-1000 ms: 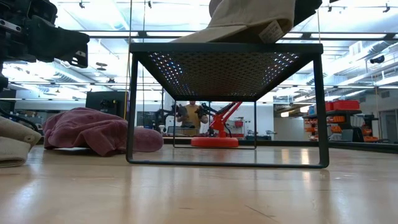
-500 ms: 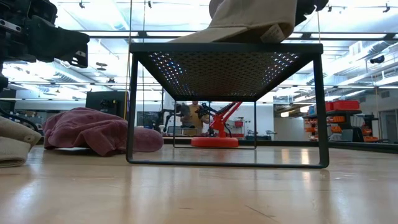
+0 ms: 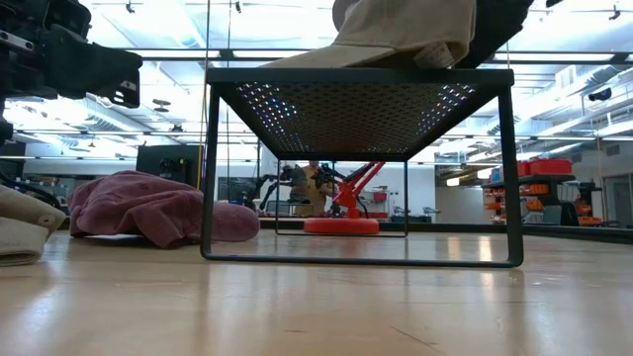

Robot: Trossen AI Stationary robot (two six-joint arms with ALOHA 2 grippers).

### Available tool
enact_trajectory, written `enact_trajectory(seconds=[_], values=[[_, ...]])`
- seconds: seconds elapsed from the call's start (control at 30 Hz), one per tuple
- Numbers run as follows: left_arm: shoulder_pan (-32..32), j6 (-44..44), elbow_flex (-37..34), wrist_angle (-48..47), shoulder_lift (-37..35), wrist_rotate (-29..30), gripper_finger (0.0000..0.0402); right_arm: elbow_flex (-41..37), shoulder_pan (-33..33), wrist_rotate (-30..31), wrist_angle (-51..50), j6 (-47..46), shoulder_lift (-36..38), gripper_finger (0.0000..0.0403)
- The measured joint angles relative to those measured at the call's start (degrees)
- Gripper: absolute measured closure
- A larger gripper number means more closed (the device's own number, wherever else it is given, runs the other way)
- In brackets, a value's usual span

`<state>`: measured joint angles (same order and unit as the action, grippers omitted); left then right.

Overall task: Pick & Place hat
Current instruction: Put the bottom right brown cap on the shelf

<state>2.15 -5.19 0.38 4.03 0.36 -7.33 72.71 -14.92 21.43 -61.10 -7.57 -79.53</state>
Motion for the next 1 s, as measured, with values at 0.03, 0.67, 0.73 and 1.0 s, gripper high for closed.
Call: enact_trajectory(seconds=[0.03,0.67,0.73,1.0], values=[[0.00,0.00,0.02,-0.02,0.00,0.00,0.0376,0.00,0.00,-1.64,0.22,-0.04,-0.01,0.0403],[0.00,0.00,0.02,-0.02,0.00,0.00,0.0376,-14.85,-0.30,-5.98,18.42,-2.97,10.69,0.0403],[0.01,0.00,0.02,-0.02,0.00,0.00,0.0376,-16.82,-0.31,-6.83,21.72,-2.97,11.08,0.0403],[0.02,0.00,0.00,-0.02,0.00,0.00,0.0376,-22.73,-0.26,-6.88,35.54,-4.12,11.37,0.0403]])
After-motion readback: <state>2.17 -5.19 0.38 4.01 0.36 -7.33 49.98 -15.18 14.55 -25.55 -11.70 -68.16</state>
